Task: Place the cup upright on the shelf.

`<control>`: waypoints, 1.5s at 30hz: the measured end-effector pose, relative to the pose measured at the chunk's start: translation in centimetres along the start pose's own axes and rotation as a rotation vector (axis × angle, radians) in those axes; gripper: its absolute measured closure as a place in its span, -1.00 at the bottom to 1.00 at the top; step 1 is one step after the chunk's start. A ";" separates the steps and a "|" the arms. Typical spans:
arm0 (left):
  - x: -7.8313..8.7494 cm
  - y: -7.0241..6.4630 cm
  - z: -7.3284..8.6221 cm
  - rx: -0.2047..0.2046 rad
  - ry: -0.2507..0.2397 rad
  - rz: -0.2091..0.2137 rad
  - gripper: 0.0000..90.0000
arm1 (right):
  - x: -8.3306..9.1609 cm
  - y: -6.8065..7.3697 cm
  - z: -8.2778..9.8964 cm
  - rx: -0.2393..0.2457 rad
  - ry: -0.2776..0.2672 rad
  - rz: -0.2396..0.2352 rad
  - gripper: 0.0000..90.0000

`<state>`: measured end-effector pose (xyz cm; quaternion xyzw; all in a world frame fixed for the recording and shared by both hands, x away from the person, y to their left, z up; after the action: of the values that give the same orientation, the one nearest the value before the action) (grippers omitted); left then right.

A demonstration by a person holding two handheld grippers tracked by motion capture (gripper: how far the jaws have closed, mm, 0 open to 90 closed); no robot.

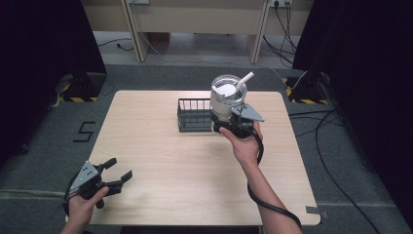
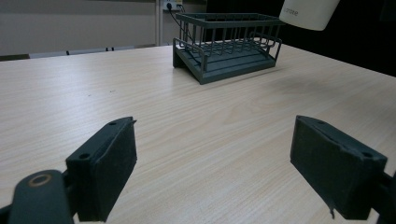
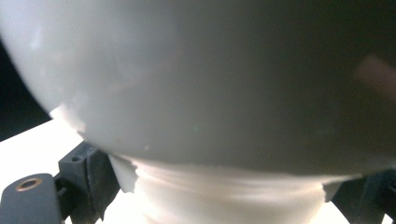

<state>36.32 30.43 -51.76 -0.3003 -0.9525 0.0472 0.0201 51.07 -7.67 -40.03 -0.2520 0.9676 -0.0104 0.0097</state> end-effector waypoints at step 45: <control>0.0 0.1 0.0 0.010 -0.007 0.001 -0.69 | -7.4 -1.0 -1.0 -0.019 0.019 0.041 -0.75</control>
<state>36.35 30.49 -51.74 -0.3003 -0.9522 0.0528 0.0183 58.00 -4.92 -38.91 -0.2318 0.9728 -0.0036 -0.0016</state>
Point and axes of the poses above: each handheld gripper's, and its own axes: x roughly backward along the jaws, z roughly out of its underside, y roughly to its left, the point moved 6 cm from there along -x, roughly forward along the jaws, and after that the axes turned 12 degrees about -y, right-handed, at the moved point
